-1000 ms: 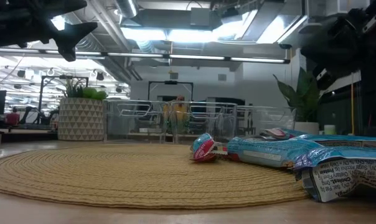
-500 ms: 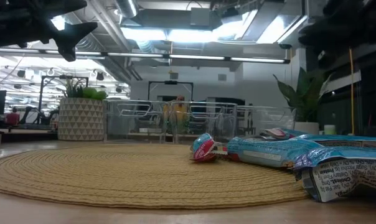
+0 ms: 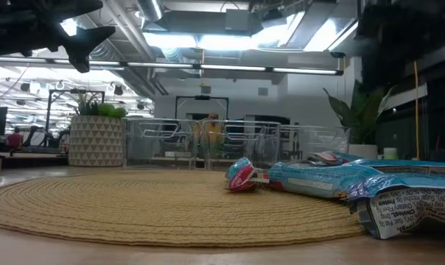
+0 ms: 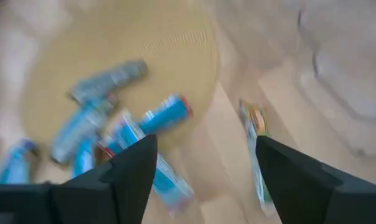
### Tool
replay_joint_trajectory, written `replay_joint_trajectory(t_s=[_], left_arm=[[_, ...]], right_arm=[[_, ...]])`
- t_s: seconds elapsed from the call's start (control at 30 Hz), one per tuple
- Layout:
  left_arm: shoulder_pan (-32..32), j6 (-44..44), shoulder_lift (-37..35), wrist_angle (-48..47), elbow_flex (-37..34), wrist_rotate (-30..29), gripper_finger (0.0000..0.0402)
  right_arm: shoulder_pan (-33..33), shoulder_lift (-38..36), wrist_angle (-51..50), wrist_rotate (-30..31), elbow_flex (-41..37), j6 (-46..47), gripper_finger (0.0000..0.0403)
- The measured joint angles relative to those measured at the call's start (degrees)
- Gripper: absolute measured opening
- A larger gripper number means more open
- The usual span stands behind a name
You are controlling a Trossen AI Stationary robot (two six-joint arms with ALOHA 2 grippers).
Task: Pick and place Granola Bars by type
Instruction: Put the top yellow granola bar into the right transparent bin
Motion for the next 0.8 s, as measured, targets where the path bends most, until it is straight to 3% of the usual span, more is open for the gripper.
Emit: replay_joint_trajectory(t_s=[0.43, 0.8], left_arm=[[0.0, 0.0, 0.0, 0.0, 0.0, 0.0, 0.0226], [0.0, 0.0, 0.0, 0.0, 0.0, 0.0, 0.0226]], right_arm=[[-1.6, 18.8, -0.1, 0.6, -0.9, -0.2, 0.0281], [-9.5, 30.2, 0.7, 0.9, -0.9, -4.1, 0.0281]])
